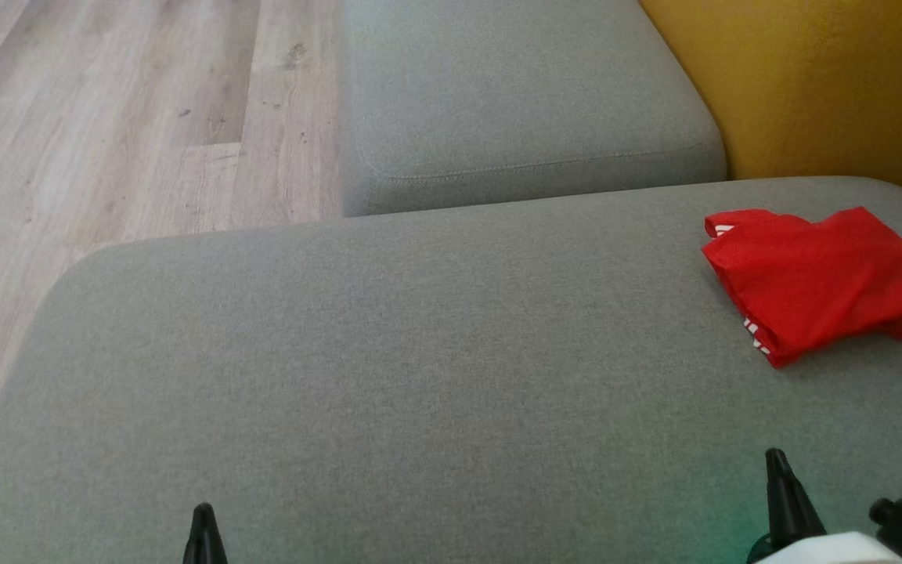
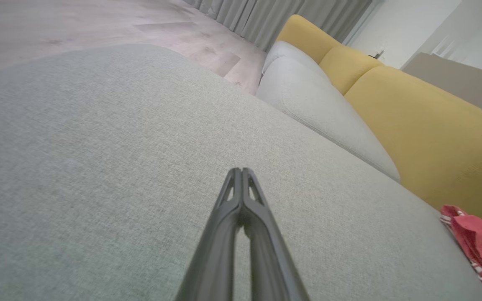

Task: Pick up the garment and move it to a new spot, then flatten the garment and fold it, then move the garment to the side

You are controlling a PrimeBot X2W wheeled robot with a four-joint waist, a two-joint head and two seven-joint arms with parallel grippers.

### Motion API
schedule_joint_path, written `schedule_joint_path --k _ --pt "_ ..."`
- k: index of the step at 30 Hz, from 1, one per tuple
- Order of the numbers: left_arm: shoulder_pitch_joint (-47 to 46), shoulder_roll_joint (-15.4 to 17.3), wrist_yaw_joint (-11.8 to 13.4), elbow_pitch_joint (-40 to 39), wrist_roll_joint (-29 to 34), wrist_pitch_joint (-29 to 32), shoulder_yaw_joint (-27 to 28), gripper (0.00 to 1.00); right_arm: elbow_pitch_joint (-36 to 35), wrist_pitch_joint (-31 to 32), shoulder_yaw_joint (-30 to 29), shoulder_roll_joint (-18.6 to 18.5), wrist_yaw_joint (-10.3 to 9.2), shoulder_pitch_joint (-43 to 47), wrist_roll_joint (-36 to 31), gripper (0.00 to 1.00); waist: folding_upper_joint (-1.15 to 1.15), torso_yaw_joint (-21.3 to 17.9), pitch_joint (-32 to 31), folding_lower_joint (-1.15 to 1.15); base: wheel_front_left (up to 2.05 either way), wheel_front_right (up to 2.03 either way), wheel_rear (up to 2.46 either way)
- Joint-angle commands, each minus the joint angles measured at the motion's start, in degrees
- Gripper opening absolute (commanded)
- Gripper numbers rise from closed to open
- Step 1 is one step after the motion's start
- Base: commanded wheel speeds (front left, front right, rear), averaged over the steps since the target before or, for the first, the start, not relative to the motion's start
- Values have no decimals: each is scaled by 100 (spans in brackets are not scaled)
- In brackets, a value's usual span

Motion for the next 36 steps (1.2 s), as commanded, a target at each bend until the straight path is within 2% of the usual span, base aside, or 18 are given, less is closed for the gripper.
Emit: schedule_joint_path --k 1,36 --pt "-341 13 -65 -146 -148 27 167 0 -221 38 -11 -14 14 -383 170 0 0 5 16 0 0 0 0" --pt "-938 10 -529 -114 -2324 587 649 0 -345 600 -331 54 25 -864 2455 0 0 101 390 -1 0 0 0"
